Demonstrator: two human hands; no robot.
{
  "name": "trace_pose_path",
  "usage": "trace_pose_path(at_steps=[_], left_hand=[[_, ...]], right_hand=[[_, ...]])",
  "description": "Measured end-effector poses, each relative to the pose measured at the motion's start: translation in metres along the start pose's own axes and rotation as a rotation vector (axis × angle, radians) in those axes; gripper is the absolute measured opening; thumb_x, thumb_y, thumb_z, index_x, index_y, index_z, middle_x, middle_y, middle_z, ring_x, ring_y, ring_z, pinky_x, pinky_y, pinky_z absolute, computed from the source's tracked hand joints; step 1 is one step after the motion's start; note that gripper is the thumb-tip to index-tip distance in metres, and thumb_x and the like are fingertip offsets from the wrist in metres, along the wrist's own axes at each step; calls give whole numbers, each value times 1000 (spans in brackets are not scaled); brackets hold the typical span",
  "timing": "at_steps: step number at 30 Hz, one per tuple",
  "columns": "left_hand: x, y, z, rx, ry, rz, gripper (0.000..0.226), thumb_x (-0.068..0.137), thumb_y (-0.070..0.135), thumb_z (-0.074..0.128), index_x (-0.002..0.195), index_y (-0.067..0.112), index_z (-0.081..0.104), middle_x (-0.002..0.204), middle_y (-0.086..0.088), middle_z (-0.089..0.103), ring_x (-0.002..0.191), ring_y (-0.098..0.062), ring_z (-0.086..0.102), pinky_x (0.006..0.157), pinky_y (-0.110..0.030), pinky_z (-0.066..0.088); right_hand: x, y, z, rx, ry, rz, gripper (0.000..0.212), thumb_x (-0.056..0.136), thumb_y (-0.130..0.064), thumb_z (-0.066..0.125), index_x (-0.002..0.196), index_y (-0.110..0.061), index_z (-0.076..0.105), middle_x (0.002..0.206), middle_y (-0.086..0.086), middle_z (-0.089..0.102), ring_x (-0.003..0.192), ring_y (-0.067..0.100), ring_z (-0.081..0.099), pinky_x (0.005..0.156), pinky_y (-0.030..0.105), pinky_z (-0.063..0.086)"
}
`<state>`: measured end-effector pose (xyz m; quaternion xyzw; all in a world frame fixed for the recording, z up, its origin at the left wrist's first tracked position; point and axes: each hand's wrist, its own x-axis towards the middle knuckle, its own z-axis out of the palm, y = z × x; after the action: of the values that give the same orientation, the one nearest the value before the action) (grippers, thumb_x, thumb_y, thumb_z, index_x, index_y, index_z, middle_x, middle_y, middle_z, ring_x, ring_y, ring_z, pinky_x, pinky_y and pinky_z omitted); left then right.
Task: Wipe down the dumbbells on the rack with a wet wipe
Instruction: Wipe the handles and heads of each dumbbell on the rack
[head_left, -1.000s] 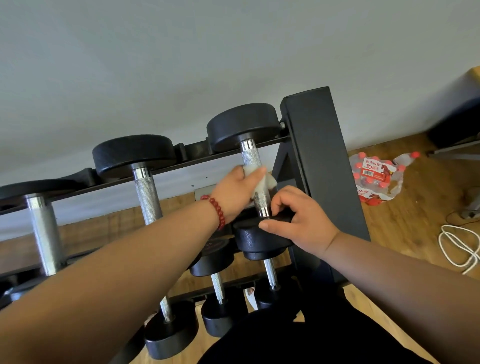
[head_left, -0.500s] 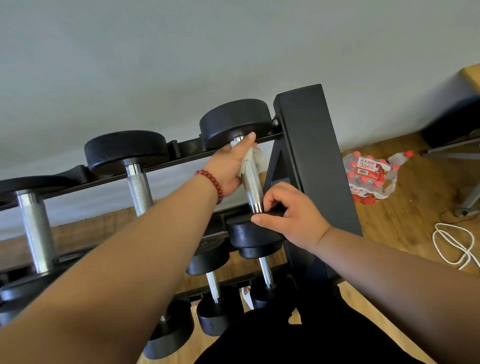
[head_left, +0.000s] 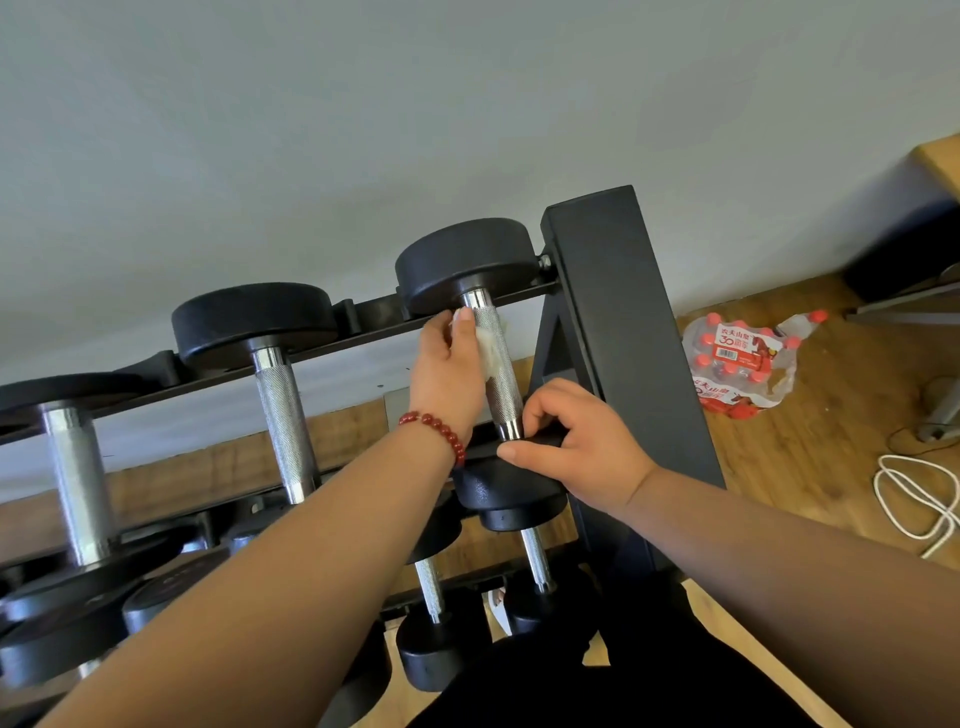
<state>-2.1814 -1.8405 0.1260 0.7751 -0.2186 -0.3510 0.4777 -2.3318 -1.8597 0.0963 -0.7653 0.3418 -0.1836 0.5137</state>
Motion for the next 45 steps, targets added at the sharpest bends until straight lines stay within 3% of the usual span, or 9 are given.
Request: trace_pose_path(at_steps=[3, 8, 14, 20, 26, 30, 37, 41, 45], left_hand=[[5, 9, 8, 105, -69, -52, 43, 102, 49, 30, 123, 15, 46, 87, 8, 51, 76, -4, 50, 58, -20, 35], [-4, 3, 1, 234, -159, 72, 34, 104, 39, 35, 129, 16, 40, 88, 10, 53, 76, -4, 55, 60, -19, 43], [2, 12, 8, 175, -61, 39, 22, 104, 38, 32, 110, 18, 38, 84, 7, 51, 71, -4, 51, 56, -19, 39], [-13, -4, -10, 388, -229, 154, 41, 105, 28, 34, 141, 10, 31, 121, -9, 54, 79, -5, 52, 56, -5, 44], [-21, 2, -9, 374, -215, 167, 57, 105, 31, 31, 155, 23, 4, 150, -8, 41, 107, -9, 53, 77, -10, 42], [-15, 6, -3, 338, -169, 135, 54, 105, 31, 31, 155, 21, 12, 143, -10, 48, 111, -19, 57, 82, -22, 44], [-21, -7, -27, 548, -423, 99, 49, 104, 38, 34, 146, 15, 28, 127, -12, 58, 98, -19, 58, 84, -32, 47], [-25, 4, -25, 522, -478, 51, 57, 105, 38, 31, 153, 16, 10, 139, -10, 47, 100, -13, 51, 72, -16, 42], [-41, -2, -40, 633, -597, 14, 46, 104, 38, 34, 145, 17, 33, 129, -5, 55, 103, -14, 52, 81, -20, 36]], right_hand=[[0, 0, 0, -1, 5, -5, 51, 66, -63, 64, 77, -14, 58, 84, -1, 54, 80, 12, 52, 73, 23, 46], [0, 1, -1, -2, 11, -10, 50, 66, -61, 65, 78, -13, 59, 84, 2, 55, 79, 13, 53, 74, 28, 47], [1, 1, 0, -3, 12, -8, 49, 67, -61, 65, 77, -14, 58, 83, 2, 55, 78, 13, 53, 73, 27, 47], [1, 2, 0, -8, 22, -23, 49, 67, -61, 65, 77, -13, 59, 81, -1, 54, 77, 12, 52, 71, 24, 45], [1, 2, 1, 11, 21, -7, 49, 66, -60, 66, 77, -13, 59, 81, -2, 54, 77, 12, 53, 71, 25, 47], [1, 3, 1, 16, 33, -12, 49, 66, -60, 66, 76, -13, 59, 81, -2, 54, 77, 11, 53, 70, 23, 45], [1, 3, 1, 19, 50, -41, 48, 67, -58, 66, 76, -12, 59, 80, 0, 54, 76, 12, 52, 70, 24, 45], [-1, 2, 0, 28, 62, -40, 44, 67, -58, 66, 76, -17, 54, 80, -4, 51, 76, 7, 49, 69, 18, 42], [-5, 7, -1, 24, 61, -51, 48, 66, -57, 67, 78, -12, 52, 82, -3, 49, 75, 4, 47, 68, 11, 38]])
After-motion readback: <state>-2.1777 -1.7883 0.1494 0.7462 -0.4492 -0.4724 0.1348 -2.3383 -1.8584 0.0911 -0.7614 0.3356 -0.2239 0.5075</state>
